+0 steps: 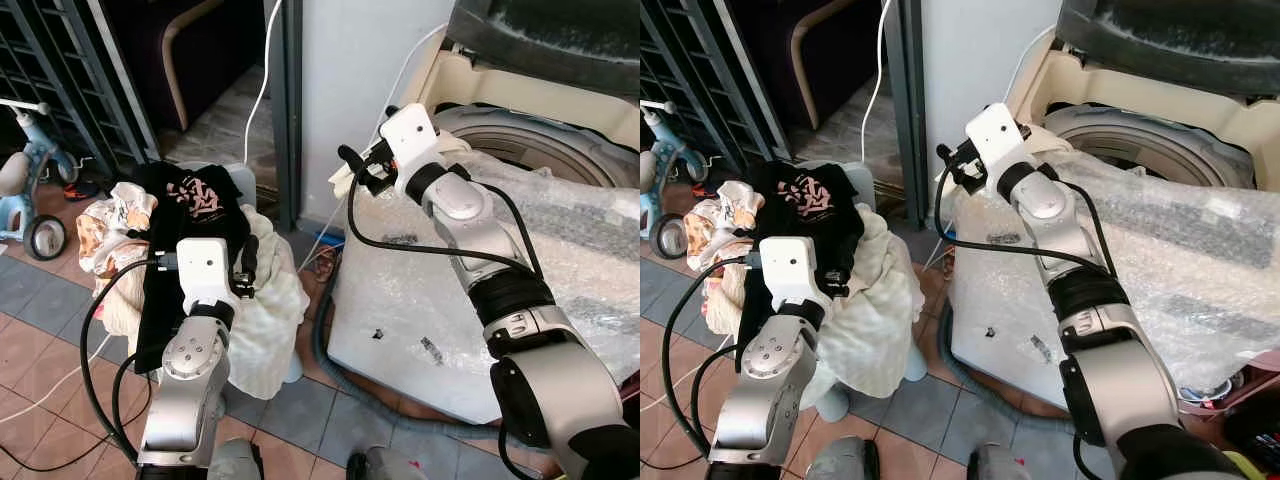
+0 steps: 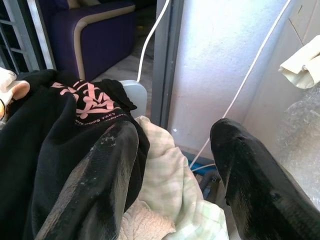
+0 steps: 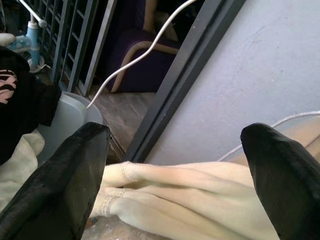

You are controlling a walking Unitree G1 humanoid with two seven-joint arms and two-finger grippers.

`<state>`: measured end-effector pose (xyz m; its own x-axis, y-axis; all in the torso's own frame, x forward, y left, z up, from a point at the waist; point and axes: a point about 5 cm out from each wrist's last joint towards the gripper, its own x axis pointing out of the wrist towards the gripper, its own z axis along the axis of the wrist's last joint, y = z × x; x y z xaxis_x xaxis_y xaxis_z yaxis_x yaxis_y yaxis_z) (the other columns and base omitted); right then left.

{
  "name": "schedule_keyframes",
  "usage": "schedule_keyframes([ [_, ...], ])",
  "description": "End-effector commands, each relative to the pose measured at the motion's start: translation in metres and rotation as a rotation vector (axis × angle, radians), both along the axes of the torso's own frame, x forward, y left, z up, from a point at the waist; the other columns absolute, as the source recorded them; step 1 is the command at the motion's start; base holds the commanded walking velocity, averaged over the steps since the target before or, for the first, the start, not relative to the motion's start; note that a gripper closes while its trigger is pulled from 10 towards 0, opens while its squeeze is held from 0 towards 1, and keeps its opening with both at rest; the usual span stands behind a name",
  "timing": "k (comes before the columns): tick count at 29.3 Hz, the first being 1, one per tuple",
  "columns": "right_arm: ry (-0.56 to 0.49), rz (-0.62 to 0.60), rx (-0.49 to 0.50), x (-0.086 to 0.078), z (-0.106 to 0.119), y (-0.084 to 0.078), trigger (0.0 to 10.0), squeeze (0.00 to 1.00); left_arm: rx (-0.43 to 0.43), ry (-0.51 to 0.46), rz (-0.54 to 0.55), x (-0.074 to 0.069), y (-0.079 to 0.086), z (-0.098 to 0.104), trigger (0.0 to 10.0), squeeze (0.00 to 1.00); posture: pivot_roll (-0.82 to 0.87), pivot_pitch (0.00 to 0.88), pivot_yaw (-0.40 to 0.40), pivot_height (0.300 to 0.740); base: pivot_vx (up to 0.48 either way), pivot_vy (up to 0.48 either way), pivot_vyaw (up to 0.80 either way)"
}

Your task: Clothes washing

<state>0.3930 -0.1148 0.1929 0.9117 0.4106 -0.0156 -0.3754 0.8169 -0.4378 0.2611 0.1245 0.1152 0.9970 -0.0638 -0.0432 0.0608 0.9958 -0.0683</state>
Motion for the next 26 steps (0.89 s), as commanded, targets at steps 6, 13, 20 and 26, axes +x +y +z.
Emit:
schedule_keyframes([
  [6, 0.129, -0.287, 0.071, 0.012, -0.008, -0.046, 10.0, 0.0, 0.0, 0.013, 0.019, -0.002, 0.001, -0.002, 10.0, 0.0, 0.06, 0.082, -0.029, 0.74, 0.0, 0.0, 0.0],
  [13, 0.089, -0.518, 0.146, 0.011, 0.007, -0.107, 10.0, 0.0, -0.002, 0.013, 0.015, 0.0, 0.0, -0.003, 10.0, 0.0, 0.04, 0.079, -0.021, 0.74, 0.0, 0.0, 0.0],
  [20, 0.052, -0.633, 0.181, 0.005, 0.01, -0.135, 10.0, 0.0, 0.001, 0.013, 0.006, 0.001, 0.0, -0.002, 10.0, 0.0, 0.03, 0.079, -0.011, 0.74, 0.0, 0.0, 0.0],
  [26, -0.106, -0.804, 0.097, -0.004, 0.026, -0.165, 10.0, 0.0, 0.012, 0.019, 0.004, 0.001, 0.001, -0.003, 10.0, 0.0, 0.04, 0.08, -0.006, 0.74, 0.0, 0.0, 0.0],
])
